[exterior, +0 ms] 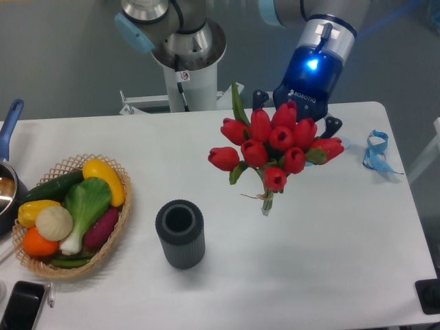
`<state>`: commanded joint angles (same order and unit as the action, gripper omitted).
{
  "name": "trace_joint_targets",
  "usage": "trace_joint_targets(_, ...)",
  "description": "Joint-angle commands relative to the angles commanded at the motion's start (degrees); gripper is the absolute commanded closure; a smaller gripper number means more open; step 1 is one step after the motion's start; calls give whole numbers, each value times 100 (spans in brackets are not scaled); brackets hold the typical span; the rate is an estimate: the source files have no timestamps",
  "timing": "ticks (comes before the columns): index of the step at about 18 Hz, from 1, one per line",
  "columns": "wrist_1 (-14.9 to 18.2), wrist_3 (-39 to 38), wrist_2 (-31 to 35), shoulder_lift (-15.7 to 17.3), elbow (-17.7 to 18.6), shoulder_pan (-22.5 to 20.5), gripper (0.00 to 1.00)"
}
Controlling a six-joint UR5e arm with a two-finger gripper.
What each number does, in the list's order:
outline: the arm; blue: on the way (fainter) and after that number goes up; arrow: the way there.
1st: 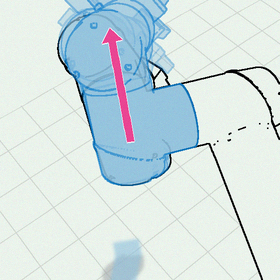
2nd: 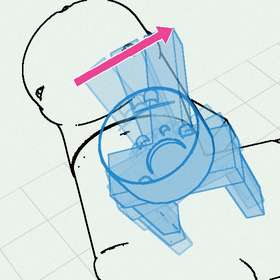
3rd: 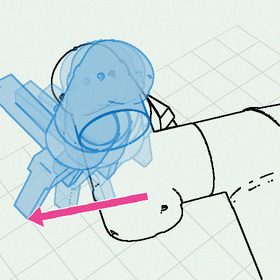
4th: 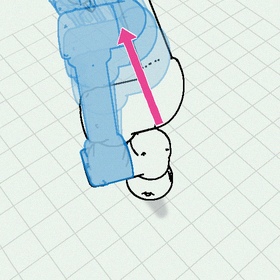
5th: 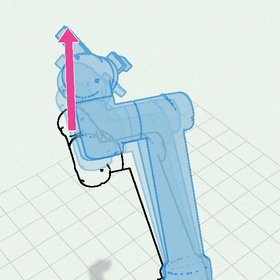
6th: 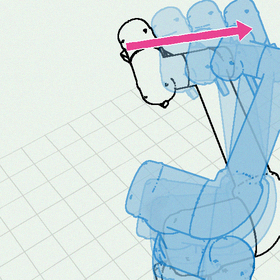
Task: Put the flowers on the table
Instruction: 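Carry the red tulip bunch in the gripper toward the blue ribbon, then lower the tulips onto the table beside the black cup and open the gripper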
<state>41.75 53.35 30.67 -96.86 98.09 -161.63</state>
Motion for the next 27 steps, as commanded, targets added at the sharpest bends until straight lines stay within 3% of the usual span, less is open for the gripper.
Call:
trace_joint_targets(9, -9, -9, 236, 35, 35, -97, 52)
trace_joint_targets(13, -9, 88, 1447, 79, -17, -71, 52)
trace_joint_targets(19, 17, 192, 2678, 158, 35, -18, 52)
trace_joint_targets(24, 96, 1272, 3804, 106, 263, 263, 52)
trace_joint_targets(27, 149, 1792, 4156, -43, 439, 421, 52)
